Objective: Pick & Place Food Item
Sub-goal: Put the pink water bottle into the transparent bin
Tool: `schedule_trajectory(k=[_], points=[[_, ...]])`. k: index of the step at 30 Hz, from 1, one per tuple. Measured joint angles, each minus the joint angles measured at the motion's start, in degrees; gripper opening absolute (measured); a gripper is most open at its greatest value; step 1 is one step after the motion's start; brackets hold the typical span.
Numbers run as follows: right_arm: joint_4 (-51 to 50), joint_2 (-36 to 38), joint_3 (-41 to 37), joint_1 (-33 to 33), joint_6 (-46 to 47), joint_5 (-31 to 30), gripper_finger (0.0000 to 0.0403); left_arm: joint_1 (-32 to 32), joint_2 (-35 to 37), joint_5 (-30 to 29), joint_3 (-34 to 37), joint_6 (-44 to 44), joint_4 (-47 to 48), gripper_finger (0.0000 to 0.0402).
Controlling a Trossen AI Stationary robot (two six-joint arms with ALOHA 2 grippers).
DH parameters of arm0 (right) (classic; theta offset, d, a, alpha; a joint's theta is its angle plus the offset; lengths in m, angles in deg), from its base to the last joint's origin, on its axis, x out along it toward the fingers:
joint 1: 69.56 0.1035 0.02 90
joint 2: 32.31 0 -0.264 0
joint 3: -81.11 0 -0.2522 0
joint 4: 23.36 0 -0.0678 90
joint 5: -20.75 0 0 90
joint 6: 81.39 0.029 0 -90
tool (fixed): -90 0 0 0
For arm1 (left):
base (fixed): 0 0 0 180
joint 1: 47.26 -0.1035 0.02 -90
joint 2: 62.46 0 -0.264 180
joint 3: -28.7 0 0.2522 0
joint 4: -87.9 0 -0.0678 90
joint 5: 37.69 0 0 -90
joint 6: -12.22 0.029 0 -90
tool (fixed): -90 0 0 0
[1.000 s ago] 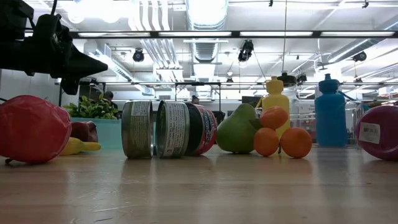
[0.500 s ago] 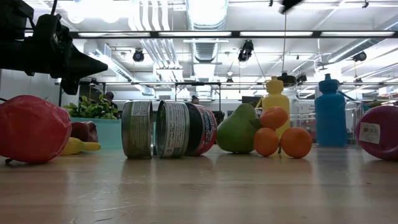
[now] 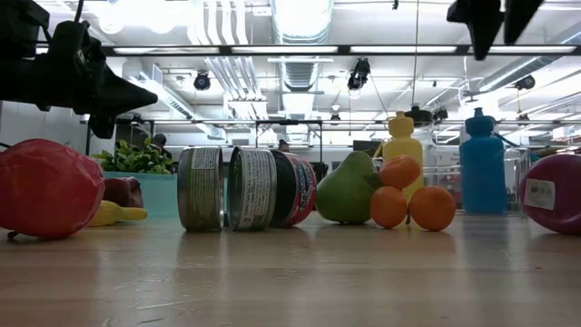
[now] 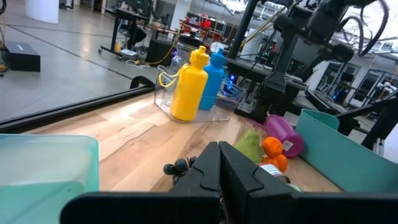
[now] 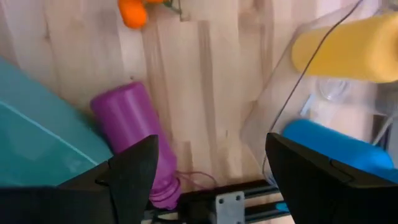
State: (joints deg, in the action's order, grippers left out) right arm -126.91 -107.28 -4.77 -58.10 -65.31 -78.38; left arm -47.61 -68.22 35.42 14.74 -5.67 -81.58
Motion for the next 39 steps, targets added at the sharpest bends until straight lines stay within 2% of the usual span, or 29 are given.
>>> schedule_trajectory(k=[11,24,33,39], points=[[-0.27,5.37,-16.03,0.04,6.67,13.73,0.0293,0.01,-0.08,0.02,-0.01,0.0,0.02,0.0001],[0.75,6.27,-28.2,0.04,6.2,14.17,0.0293,-0.01,-0.08,0.04,0.01,0.0,0.02,0.0001],[6.8,6.27,-33.2,0.02,1.97,17.67,0.0293,0.0,-0.08,0.04,0.0,0.0,0.02,0.0001],[7.78,6.29,-34.05,0.33,-0.96,15.23,0.0293,0.0,-0.08,0.03,0.01,0.0,0.02,0.0001]])
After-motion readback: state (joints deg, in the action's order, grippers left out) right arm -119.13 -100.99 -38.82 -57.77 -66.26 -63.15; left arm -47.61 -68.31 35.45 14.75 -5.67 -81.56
